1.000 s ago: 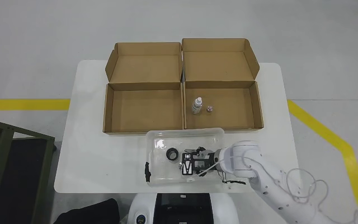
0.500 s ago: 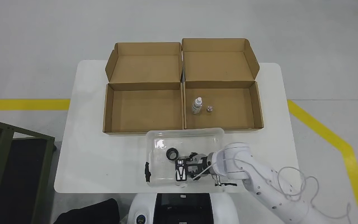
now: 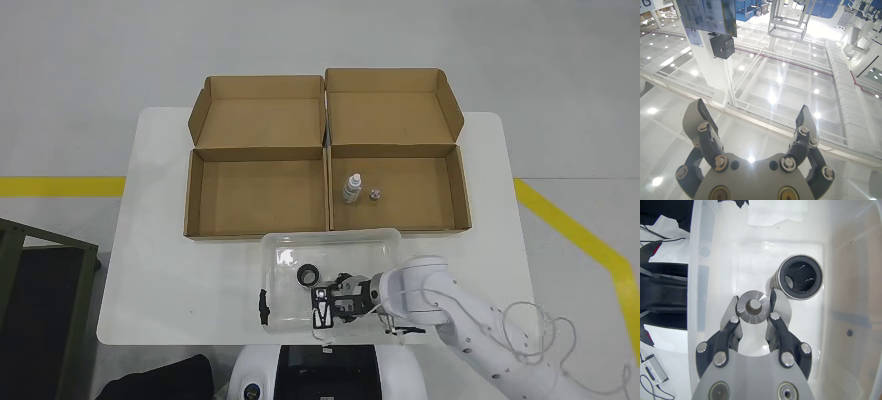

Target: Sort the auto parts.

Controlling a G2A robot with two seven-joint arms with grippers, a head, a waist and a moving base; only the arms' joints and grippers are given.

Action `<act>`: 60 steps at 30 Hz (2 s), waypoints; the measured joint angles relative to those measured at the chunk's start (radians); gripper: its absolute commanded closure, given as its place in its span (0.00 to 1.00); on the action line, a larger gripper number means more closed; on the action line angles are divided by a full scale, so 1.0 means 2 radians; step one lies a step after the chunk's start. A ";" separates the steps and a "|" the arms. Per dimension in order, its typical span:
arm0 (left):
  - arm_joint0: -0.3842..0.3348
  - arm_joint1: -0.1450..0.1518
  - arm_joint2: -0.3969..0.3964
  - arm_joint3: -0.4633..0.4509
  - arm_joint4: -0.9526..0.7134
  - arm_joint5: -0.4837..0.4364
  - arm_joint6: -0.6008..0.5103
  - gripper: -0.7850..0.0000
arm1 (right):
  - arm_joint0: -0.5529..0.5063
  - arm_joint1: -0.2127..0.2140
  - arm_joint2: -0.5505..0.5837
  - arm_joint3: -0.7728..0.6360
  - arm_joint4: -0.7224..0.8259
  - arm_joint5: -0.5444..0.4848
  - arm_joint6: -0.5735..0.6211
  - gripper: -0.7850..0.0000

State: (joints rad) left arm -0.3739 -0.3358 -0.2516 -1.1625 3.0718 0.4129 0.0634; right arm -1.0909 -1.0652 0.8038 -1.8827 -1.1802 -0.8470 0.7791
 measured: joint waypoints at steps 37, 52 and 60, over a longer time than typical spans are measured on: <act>0.000 0.000 0.000 0.000 0.000 0.000 0.000 0.00 | -0.100 0.026 0.201 -0.124 0.040 0.095 -0.318 1.00; 0.000 0.000 0.000 0.000 0.000 0.000 0.000 0.00 | -0.072 0.020 0.241 -0.111 0.096 0.108 -0.392 1.00; 0.000 0.000 0.000 0.000 0.000 0.000 0.000 0.00 | -0.066 0.017 0.246 -0.118 0.115 0.108 -0.417 1.00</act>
State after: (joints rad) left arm -0.3739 -0.3358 -0.2516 -1.1625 3.0718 0.4129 0.0634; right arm -1.2228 -1.0310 1.2951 -2.1195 -0.9511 -0.6319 -0.0557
